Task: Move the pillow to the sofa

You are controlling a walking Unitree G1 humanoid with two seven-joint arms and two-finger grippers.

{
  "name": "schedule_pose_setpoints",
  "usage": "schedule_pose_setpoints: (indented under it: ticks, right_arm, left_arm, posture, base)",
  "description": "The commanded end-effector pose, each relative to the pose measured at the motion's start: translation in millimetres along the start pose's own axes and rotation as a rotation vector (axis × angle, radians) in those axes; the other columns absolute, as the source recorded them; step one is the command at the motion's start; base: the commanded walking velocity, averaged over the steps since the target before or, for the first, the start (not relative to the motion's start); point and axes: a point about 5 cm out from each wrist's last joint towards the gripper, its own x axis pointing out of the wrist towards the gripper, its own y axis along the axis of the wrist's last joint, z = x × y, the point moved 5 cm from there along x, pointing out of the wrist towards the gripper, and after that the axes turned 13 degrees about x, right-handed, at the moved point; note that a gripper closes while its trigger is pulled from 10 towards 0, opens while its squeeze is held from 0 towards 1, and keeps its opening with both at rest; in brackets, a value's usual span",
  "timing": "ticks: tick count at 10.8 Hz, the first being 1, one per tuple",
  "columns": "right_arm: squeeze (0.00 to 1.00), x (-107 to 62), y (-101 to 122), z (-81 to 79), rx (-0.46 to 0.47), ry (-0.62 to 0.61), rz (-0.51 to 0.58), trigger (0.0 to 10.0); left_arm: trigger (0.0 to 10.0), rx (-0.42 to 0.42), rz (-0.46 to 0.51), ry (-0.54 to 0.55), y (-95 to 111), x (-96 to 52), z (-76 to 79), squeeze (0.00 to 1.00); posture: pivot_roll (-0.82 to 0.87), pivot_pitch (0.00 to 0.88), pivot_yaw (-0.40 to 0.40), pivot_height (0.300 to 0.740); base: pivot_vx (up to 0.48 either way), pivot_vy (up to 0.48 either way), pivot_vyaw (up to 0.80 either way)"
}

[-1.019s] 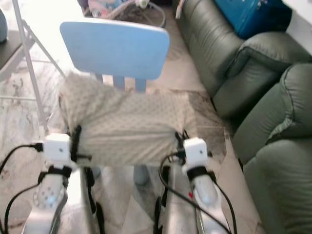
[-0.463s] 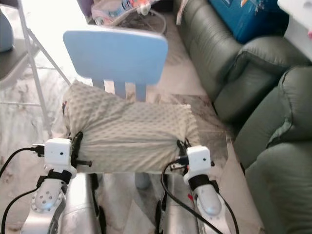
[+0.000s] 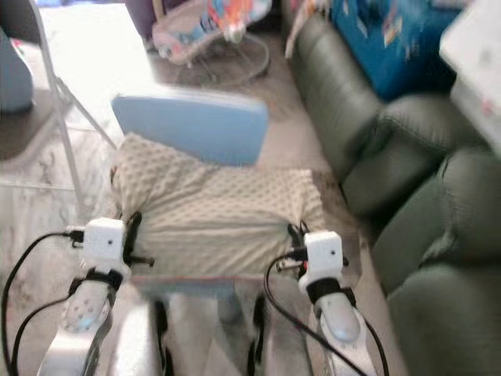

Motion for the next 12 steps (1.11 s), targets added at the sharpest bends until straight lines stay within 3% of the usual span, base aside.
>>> schedule_pose_setpoints:
  ticks: [1, 12]
  right_arm:
    - [0.0, -0.8, 10.8, 15.6, -0.004, -0.054, 0.035, 10.0]
    - [0.0, 1.2, 8.9, 15.3, 0.012, -0.032, -0.001, 10.0]
  left_arm:
    - [10.0, 0.016, -0.051, 0.044, -9.6, -0.4, -5.7, 0.0]
    - [10.0, -0.06, -0.034, -0.06, -4.1, 1.4, 16.5, 0.0]
  posture:
    - [-0.01, 0.037, -0.052, 0.727]
    - [-0.04, 0.062, -0.056, 0.74]
  base:
    - [0.0, 0.0, 0.0]
    - [-0.022, 0.0, 0.0]
